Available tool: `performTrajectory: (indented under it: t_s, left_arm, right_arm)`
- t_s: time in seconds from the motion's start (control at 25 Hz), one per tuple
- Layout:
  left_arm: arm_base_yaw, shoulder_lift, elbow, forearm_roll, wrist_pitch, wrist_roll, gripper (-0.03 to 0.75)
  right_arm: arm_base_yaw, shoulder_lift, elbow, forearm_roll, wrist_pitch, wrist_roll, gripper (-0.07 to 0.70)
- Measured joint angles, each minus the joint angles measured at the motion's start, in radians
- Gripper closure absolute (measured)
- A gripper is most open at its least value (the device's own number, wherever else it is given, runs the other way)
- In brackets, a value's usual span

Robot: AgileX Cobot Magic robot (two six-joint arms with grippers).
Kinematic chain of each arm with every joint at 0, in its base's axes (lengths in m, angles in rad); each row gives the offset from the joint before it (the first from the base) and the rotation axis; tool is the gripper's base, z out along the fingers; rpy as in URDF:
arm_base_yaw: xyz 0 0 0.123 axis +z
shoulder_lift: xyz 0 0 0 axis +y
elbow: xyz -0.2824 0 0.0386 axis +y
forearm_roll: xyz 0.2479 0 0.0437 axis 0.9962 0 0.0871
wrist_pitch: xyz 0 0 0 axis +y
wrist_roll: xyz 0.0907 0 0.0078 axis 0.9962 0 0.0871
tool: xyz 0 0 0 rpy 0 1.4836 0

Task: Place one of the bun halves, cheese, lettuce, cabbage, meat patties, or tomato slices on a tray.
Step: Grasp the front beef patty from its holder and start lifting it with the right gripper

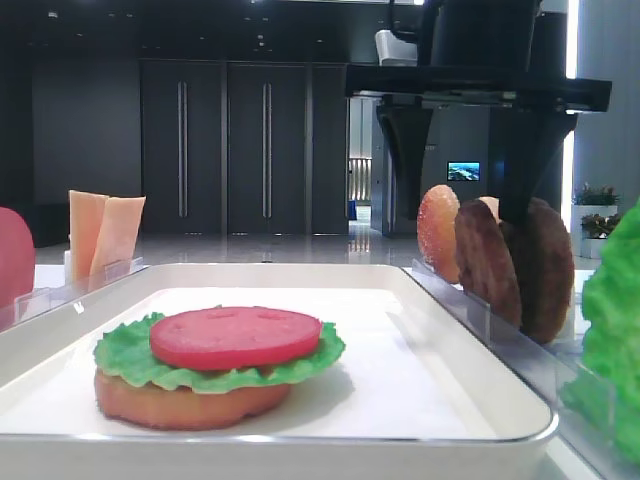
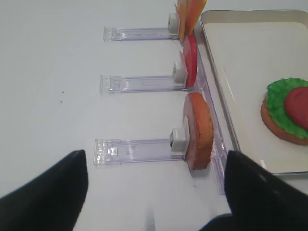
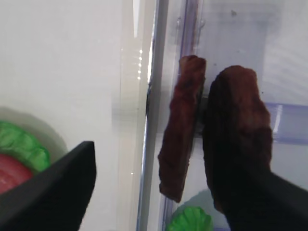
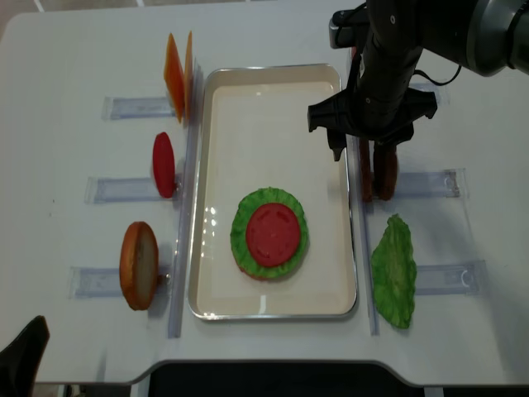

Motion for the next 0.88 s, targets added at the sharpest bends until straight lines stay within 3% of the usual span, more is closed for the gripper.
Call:
performTrajectory:
  t_s: [0.44, 0.88]
  left_arm:
    - [0.000, 0.000, 0.000, 0.000, 0.000, 0.000, 0.024]
    - [0.000, 0.000, 0.000, 0.000, 0.000, 0.000, 0.024]
  right_arm:
    - [0.000, 0.027, 0.000, 0.000, -0.021, -0.002, 0.162]
    - [0.000, 0.028, 0.000, -0.082, -0.021, -0.003, 0.371]
